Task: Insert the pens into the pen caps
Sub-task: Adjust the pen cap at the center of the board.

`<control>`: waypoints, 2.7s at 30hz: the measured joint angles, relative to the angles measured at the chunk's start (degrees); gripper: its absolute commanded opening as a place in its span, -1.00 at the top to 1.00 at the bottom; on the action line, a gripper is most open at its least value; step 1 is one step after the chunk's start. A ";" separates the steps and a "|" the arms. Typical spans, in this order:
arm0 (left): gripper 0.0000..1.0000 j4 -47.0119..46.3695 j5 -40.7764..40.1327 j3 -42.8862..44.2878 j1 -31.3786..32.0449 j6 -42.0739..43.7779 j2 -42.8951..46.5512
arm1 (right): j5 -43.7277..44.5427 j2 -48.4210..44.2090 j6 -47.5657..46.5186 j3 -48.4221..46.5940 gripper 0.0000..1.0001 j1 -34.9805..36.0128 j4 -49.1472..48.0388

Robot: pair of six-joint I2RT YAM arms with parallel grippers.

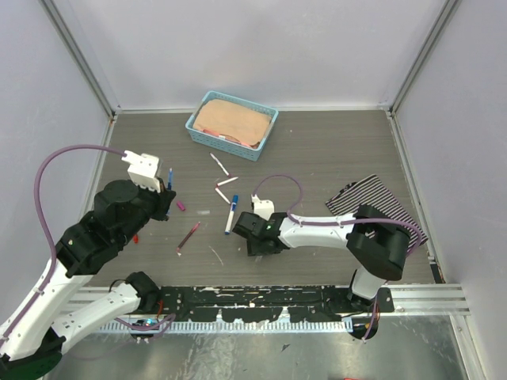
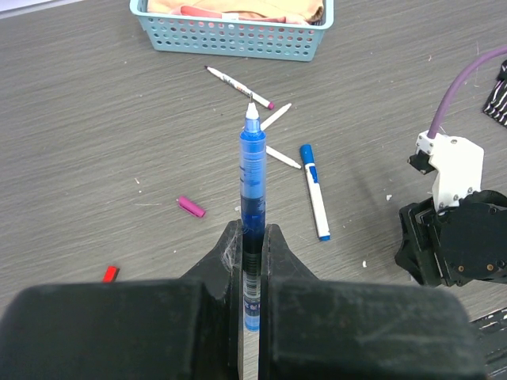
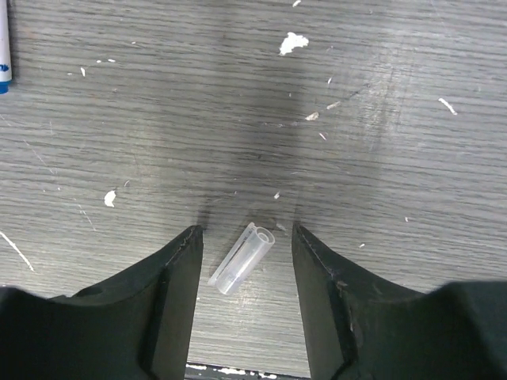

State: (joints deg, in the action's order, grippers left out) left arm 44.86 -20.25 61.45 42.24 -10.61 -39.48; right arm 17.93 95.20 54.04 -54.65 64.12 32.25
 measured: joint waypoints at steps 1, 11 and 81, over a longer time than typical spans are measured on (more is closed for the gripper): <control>0.92 0.00 0.00 0.00 0.00 0.00 0.00 | 0.00 -0.07 0.22 -0.02 -0.16 0.00 -0.15; 0.92 -0.07 0.02 0.00 0.00 0.00 -0.85 | 5.81 -4.26 2.34 -4.76 -0.48 0.44 4.90; 0.92 -0.87 -0.11 0.00 0.00 -0.28 0.66 | -0.74 0.07 4.39 -0.94 0.77 -3.26 6.88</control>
State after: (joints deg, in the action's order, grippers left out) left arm 43.99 -20.36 61.45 42.24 -10.90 -38.83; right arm 17.19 95.26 58.43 -55.59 60.86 39.13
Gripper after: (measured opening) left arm 0.079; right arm 0.215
